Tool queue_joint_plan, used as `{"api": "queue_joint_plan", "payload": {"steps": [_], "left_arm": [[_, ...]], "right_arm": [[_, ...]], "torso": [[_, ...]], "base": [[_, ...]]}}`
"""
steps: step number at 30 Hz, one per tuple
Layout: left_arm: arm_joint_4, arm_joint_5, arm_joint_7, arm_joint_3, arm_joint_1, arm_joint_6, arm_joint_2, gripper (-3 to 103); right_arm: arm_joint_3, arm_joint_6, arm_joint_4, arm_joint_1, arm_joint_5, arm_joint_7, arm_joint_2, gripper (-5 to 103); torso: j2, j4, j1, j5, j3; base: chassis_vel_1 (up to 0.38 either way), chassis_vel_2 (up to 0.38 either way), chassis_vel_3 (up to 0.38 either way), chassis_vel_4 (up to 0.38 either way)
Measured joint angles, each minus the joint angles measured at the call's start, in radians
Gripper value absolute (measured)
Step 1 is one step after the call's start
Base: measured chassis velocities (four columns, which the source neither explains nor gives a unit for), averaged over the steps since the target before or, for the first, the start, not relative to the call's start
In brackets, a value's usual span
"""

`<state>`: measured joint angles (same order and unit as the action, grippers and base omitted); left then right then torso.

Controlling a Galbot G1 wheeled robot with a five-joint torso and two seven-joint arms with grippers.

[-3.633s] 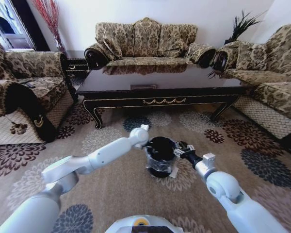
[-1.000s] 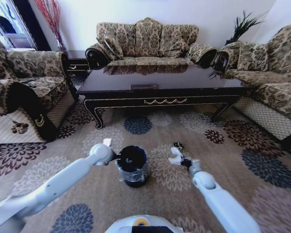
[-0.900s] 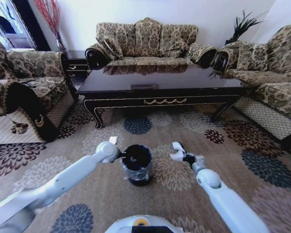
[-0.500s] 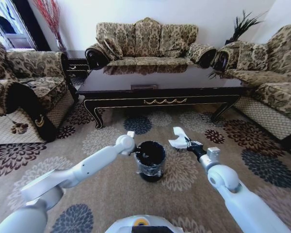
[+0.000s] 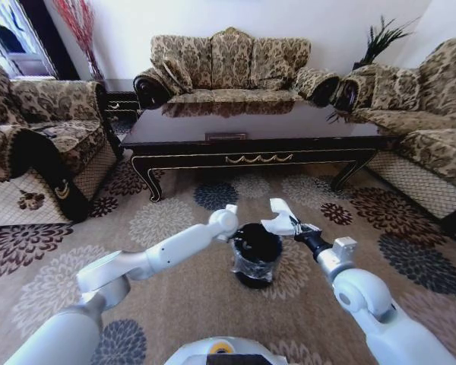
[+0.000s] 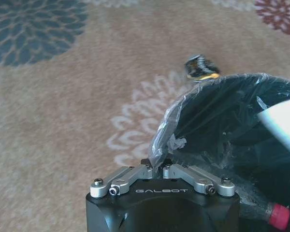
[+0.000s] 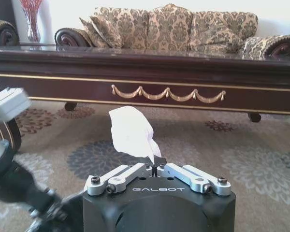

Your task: Move to the front of the table and pick up the trash from the floor, then place it into the trash bin.

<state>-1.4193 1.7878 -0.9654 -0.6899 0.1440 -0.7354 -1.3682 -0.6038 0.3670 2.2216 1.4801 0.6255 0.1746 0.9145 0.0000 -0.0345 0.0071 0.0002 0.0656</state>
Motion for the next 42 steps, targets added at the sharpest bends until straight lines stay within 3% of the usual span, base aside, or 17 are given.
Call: {"api": "queue_joint_plan", "payload": {"steps": [14, 15, 17, 20, 22, 23, 25, 29, 30, 32, 34, 37, 42], "left_arm": [[-0.021, 0.012, -0.021, -0.014, -0.013, 0.0, -0.015, 4], [-0.027, 0.012, -0.026, -0.013, -0.008, 0.0, -0.01, 4], [-0.03, 0.012, -0.027, -0.013, -0.007, 0.0, -0.007, 4], [-0.042, 0.017, -0.03, -0.014, -0.011, 0.0, 0.007, 4], [-0.044, 0.018, -0.031, -0.015, -0.012, 0.0, 0.009, 4], [-0.051, 0.021, -0.034, -0.016, -0.014, 0.0, 0.019, 4], [-0.054, 0.023, -0.035, -0.016, -0.014, 0.0, 0.023, 4], [-0.062, 0.023, -0.037, -0.007, -0.005, 0.0, 0.04, 4], [-0.062, 0.023, -0.037, -0.007, -0.005, 0.0, 0.04, 4], [-0.073, 0.022, -0.037, -0.001, 0.007, 0.0, 0.057, 4], [-0.077, 0.021, -0.038, 0.001, 0.012, 0.0, 0.063, 4], [-0.09, 0.019, -0.039, 0.009, 0.022, 0.0, 0.091, 4], [-0.105, 0.017, -0.039, 0.019, 0.027, 0.0, 0.125, 4]], "right_arm": [[0.066, -0.014, -0.031, 0.049, -0.093, -0.018, 0.035, -3], [0.077, -0.014, -0.034, 0.052, -0.1, -0.02, 0.041, 7], [0.083, -0.014, -0.034, 0.054, -0.104, -0.021, 0.043, 7], [0.095, -0.011, -0.035, 0.059, -0.117, -0.023, 0.045, 24], [0.095, -0.009, -0.034, 0.06, -0.118, -0.024, 0.045, 24], [0.096, -0.003, -0.028, 0.065, -0.122, -0.031, 0.047, 34], [0.096, 0.0, -0.023, 0.068, -0.122, -0.031, 0.047, 34], [0.094, 0.009, -0.002, 0.077, -0.115, -0.031, 0.044, 56], [0.094, 0.009, -0.002, 0.077, -0.115, -0.031, 0.044, 56], [0.087, 0.021, 0.01, 0.081, -0.099, -0.024, 0.043, 66], [0.083, 0.027, 0.014, 0.083, -0.092, -0.023, 0.043, 66], [0.063, 0.04, 0.034, 0.09, -0.077, -0.028, 0.037, 83], [0.059, 0.045, 0.053, 0.105, -0.117, -0.047, 0.032, 99]], "torso": [[0.0, 0.0005, 0.0, -0.0002, 0.0], [0.0, 0.0005, 0.0, -0.0001, 0.0], [0.0, 0.0005, 0.0, -0.0002, 0.0], [0.0, 0.0004, 0.0, -0.0003, 0.0], [0.0, 0.0004, 0.0, -0.0003, 0.0], [0.0, 0.0004, 0.0, -0.0003, 0.0], [0.0, 0.0005, 0.0, -0.0003, 0.0], [0.0, 0.0002, 0.0, -0.0003, 0.0], [0.0, 0.0002, 0.0, -0.0003, 0.0], [0.0, 0.0004, 0.0, -0.0003, 0.0], [0.0, 0.0004, 0.0, -0.0003, 0.0], [0.0, 0.0004, 0.0, -0.0004, 0.0], [0.0, 0.0006, 0.0, -0.0004, 0.0]], "base": [[0.0, 0.0, 0.0, 0.0], [0.0, 0.0, 0.0, 0.0], [0.0, 0.0, 0.0, 0.0], [0.0, 0.0, 0.0, 0.0], [0.0, 0.0, 0.0, 0.0], [0.0, 0.0, 0.0, 0.0], [0.0, 0.0, 0.0, 0.0], [0.0, 0.0, 0.0, 0.0], [0.0, 0.0, 0.0, 0.0], [0.0, 0.0, 0.0, 0.0], [0.0, 0.0, 0.0, 0.0], [0.0, 0.0, 0.0, 0.0], [0.0, 0.0, 0.0, 0.0]]}}
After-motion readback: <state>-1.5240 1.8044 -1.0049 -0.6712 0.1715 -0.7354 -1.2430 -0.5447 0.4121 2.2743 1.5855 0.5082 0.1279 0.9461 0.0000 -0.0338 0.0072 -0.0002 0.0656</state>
